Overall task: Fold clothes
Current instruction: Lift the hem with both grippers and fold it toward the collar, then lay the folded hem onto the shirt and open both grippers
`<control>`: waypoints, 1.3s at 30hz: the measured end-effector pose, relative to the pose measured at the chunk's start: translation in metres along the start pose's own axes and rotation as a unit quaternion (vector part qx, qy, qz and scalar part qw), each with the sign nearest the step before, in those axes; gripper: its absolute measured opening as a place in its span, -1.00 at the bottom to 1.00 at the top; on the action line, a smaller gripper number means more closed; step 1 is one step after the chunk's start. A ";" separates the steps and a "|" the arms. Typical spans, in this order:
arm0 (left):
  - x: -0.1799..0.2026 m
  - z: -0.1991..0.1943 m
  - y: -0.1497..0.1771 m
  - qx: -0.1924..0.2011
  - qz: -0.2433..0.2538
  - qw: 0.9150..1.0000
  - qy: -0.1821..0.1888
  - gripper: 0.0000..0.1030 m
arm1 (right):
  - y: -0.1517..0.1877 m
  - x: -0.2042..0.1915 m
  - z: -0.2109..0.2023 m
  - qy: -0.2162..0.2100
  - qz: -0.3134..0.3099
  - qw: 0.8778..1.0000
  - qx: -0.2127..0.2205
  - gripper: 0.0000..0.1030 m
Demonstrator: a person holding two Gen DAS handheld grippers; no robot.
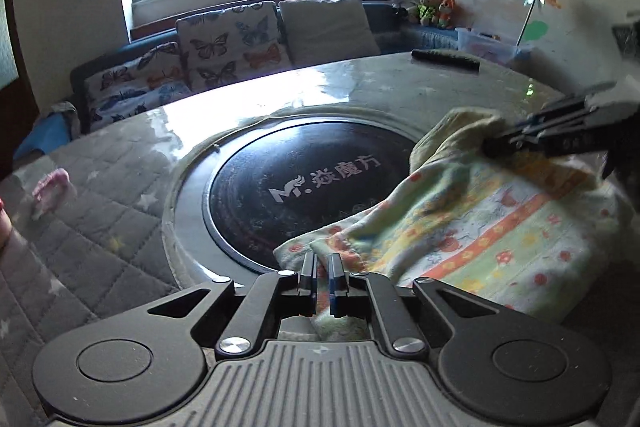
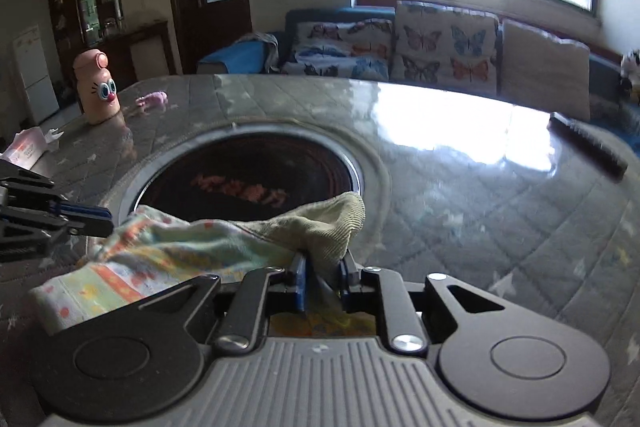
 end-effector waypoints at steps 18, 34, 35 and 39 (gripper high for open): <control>0.006 0.037 -0.014 -0.023 -0.008 1.000 0.011 -0.77 | 0.004 0.005 0.003 -0.011 0.009 1.000 -0.013 -0.73; 0.003 0.020 -0.009 -0.006 -0.010 0.996 -0.090 -0.93 | -0.016 -0.006 0.004 -0.006 0.009 0.999 0.032 -0.50; 0.003 0.022 -0.007 -0.009 -0.009 0.996 -0.089 -0.93 | -0.014 -0.005 -0.003 -0.007 0.010 0.999 0.035 -0.50; 0.002 0.023 -0.007 -0.009 -0.008 0.996 -0.094 -0.85 | 0.004 -0.003 -0.026 -0.004 0.004 1.000 0.027 -0.49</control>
Point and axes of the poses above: each gripper's, at about its wrist camera, not at the fingertips, and z roughly the way its jaws point, x to its right, y to its underside, the point moved 4 cm from there along z, roughly the way its jaws point, and after that the axes turned 7 degrees about z, right-handed, at the moved point
